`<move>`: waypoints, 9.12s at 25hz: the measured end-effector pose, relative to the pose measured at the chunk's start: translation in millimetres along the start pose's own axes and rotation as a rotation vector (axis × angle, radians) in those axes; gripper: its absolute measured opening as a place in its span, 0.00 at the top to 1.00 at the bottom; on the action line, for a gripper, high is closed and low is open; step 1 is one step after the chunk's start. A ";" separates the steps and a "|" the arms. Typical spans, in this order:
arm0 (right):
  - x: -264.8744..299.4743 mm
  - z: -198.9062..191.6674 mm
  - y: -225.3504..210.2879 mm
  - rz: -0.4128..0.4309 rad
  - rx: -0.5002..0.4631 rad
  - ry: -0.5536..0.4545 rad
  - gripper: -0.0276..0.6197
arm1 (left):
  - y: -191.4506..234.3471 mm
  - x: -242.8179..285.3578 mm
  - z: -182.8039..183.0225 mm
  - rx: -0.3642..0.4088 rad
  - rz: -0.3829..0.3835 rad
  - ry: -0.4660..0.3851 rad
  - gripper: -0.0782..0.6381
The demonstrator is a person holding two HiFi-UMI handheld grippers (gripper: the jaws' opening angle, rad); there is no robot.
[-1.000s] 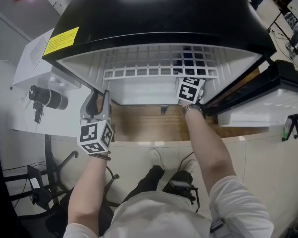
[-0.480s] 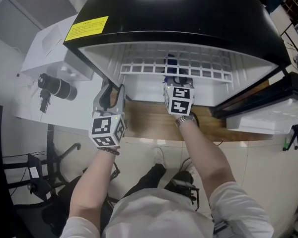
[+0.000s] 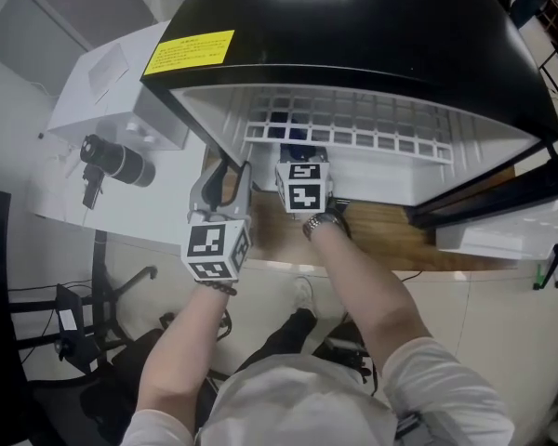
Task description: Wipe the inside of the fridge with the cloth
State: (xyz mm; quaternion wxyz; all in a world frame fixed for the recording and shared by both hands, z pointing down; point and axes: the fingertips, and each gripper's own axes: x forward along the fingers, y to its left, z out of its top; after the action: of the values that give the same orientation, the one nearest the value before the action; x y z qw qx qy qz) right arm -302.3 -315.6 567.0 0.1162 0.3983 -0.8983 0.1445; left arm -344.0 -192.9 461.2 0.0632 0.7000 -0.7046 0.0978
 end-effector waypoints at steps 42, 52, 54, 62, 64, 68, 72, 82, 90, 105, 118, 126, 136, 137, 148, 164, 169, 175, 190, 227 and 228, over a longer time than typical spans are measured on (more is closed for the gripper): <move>-41.0 -25.4 -116.7 -0.276 -0.007 0.122 0.86 | 1.6 -1.2 -1.5 0.015 0.018 0.003 0.70; -67.6 -26.4 -162.0 -0.357 -0.003 0.123 0.86 | 1.3 -2.0 -1.7 0.014 0.023 0.006 0.70; -72.9 -26.9 -170.7 -0.374 -0.001 0.123 0.86 | 1.5 -2.7 -2.1 0.017 0.023 0.007 0.70; -93.8 -30.3 -200.9 -0.440 0.013 0.131 0.86 | 1.1 -3.8 -2.6 0.021 0.025 0.010 0.70; -99.2 -32.5 -207.4 -0.458 0.017 0.135 0.86 | 1.1 -3.9 -2.7 0.021 0.025 0.011 0.70; -109.7 -34.8 -218.7 -0.494 0.026 0.138 0.86 | 1.3 -4.0 -2.5 0.023 0.028 0.013 0.70; -116.4 -35.6 -221.1 -0.504 0.023 0.134 0.86 | 1.3 -4.1 -3.2 0.021 0.028 0.018 0.70; -123.7 -7.3 -184.9 -0.417 0.006 0.047 0.86 | 0.1 -4.4 -2.9 0.021 0.019 0.020 0.70; -106.9 8.4 -86.0 -0.224 -0.016 0.008 0.86 | -0.9 -4.0 -2.8 0.020 0.008 0.020 0.71; -57.8 -33.4 52.2 0.036 -0.011 0.091 0.86 | -0.1 -3.7 -4.3 0.039 -0.034 0.041 0.71; -58.0 -71.6 21.1 -0.049 -0.048 0.177 0.86 | 0.9 -3.6 -4.7 0.044 -0.035 0.025 0.71; -72.5 -72.6 -3.8 -0.086 -0.045 0.184 0.86 | 0.1 -4.0 -1.3 0.035 -0.025 0.020 0.71; -93.7 -73.6 -40.3 -0.144 -0.037 0.183 0.86 | 0.1 -3.8 -1.1 0.040 -0.023 0.023 0.71; -95.9 -73.7 -44.6 -0.151 -0.035 0.183 0.86 | 0.2 -3.7 -1.2 0.040 -0.022 0.023 0.71; -124.0 -74.6 -96.4 -0.239 -0.020 0.188 0.86 | 1.1 -4.0 -1.9 0.030 -0.008 0.024 0.71; -169.4 -75.4 -176.3 -0.393 0.027 0.196 0.86 | 2.0 -3.6 -2.0 0.030 0.003 0.031 0.71; -182.0 -77.0 -192.9 -0.437 0.038 0.205 0.86 | 2.0 -3.9 -2.5 0.035 0.007 0.038 0.71; -186.0 -74.2 -194.9 -0.433 0.048 0.200 0.86 | 2.1 -4.2 -2.8 0.038 0.011 0.045 0.71; -222.3 -36.8 -131.7 -0.101 -0.077 0.119 0.86 | -86.3 -35.1 -24.2 0.071 -0.249 0.084 0.68; -329.7 0.1 -50.6 0.657 -0.263 0.190 0.85 | -297.1 -62.0 -9.6 0.334 -1.039 0.184 0.78; -328.2 -0.2 -53.1 0.635 -0.264 0.187 0.85 | -297.1 -58.9 -9.9 0.327 -1.017 0.178 0.78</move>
State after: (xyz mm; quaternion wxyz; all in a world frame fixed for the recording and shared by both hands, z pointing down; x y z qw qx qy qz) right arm -47.4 -125.7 469.8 0.1976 0.0658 -0.9738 0.0918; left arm -47.1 -133.6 472.2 0.0523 0.9424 -0.2446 0.2220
